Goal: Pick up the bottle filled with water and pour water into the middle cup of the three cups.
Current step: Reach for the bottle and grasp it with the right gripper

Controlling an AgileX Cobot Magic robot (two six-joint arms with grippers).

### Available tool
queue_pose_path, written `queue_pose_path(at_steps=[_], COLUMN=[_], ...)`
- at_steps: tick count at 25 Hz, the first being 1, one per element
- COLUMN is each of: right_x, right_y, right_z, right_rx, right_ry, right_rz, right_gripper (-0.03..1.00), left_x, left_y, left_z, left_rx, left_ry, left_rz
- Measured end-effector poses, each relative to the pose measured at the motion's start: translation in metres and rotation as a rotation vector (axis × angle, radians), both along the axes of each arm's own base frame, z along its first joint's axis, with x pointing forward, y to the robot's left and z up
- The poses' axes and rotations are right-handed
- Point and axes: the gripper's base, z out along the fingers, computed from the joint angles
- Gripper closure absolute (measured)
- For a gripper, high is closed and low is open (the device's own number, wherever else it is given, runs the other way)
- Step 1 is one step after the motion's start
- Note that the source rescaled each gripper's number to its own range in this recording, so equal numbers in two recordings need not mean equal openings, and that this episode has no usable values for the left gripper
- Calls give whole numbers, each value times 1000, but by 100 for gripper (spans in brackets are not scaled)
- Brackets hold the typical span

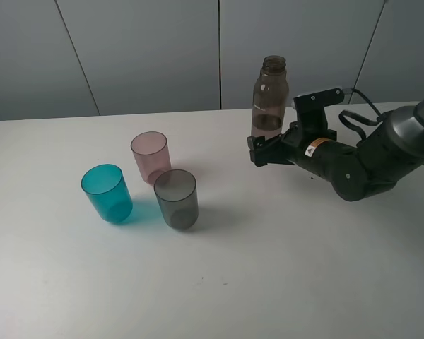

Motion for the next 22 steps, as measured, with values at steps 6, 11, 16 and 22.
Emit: queue_pose_path(at_steps=[6,11,16,22], right_x=[12,17,19,20], right_y=[4,3,3,3], right_z=[-4,-3,-4,-11], right_rx=[12,32,35,44], right_ry=[-14,-42,-80,-122], right_rz=[-20,-53,-62,-67], right_gripper=[-3,-3,-3,-3], left_x=[0,0,0,0], left_y=[0,0,0,0], left_z=[0,0,0,0], left_rx=[0,0,0,0], left_ry=[0,0,0,0], left_rz=[0,0,0,0])
